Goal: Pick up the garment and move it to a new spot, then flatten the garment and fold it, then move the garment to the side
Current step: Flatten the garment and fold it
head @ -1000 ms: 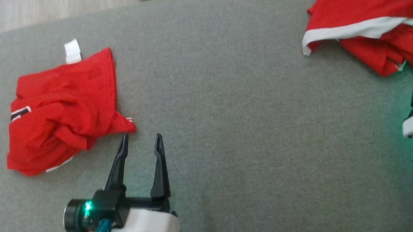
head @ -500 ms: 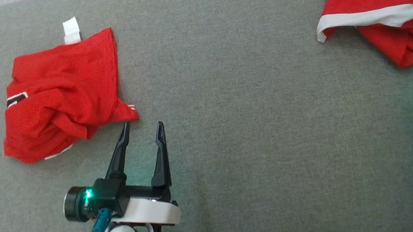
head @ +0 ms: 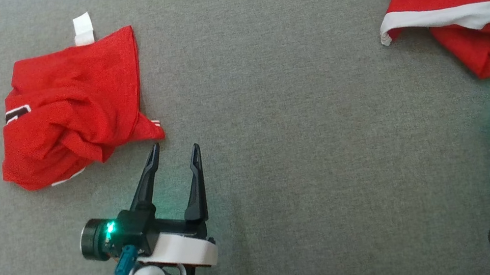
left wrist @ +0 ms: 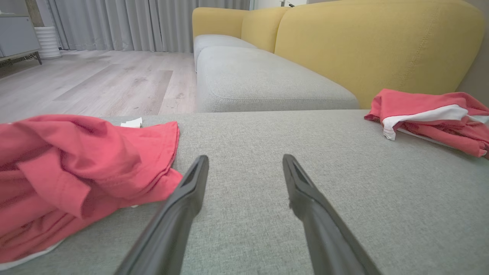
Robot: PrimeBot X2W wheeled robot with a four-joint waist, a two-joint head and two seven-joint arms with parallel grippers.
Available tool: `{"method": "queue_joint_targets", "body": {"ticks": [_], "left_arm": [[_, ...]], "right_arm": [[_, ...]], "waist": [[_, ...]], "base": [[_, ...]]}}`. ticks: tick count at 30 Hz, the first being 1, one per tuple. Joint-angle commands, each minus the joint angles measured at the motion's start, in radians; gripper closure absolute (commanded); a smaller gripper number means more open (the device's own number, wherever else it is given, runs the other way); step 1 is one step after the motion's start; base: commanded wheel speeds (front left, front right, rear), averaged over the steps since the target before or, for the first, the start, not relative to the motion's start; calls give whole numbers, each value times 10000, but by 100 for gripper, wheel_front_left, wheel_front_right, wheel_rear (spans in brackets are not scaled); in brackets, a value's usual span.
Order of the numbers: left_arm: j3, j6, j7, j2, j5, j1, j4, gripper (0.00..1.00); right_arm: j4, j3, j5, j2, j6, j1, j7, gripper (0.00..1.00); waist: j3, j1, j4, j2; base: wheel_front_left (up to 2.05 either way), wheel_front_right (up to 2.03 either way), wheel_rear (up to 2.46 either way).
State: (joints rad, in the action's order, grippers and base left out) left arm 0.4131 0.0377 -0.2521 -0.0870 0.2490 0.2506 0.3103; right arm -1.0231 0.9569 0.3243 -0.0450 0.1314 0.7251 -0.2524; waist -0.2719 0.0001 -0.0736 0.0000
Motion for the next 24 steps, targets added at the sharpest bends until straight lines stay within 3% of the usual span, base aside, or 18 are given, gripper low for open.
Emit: {"method": "queue_joint_targets", "body": {"ticks": [1,8,17,24], "left_arm": [[-436,-15,-97,-58,-68,367,-251,0],[-621,-85,-97,-32,-129,257,-136,0],[-904,-120,-97,111,-57,-267,-145,0],[-1189,-114,-97,181,19,-764,-235,0]], "right_arm": [[182,-100,141,-52,-7,356,-94,100],[1137,-143,301,-52,-7,416,-94,100],[4729,-1065,-107,-52,-7,328,-94,100],[6445,-1442,473,-52,-7,1205,-3,100]], "waist": [[11,-1,14,0],[369,-1,146,0],[1461,-1,323,0],[2143,-1,296,0]], "base": [[0,0,0],[0,0,0],[0,0,0],[0,0,0]]}}
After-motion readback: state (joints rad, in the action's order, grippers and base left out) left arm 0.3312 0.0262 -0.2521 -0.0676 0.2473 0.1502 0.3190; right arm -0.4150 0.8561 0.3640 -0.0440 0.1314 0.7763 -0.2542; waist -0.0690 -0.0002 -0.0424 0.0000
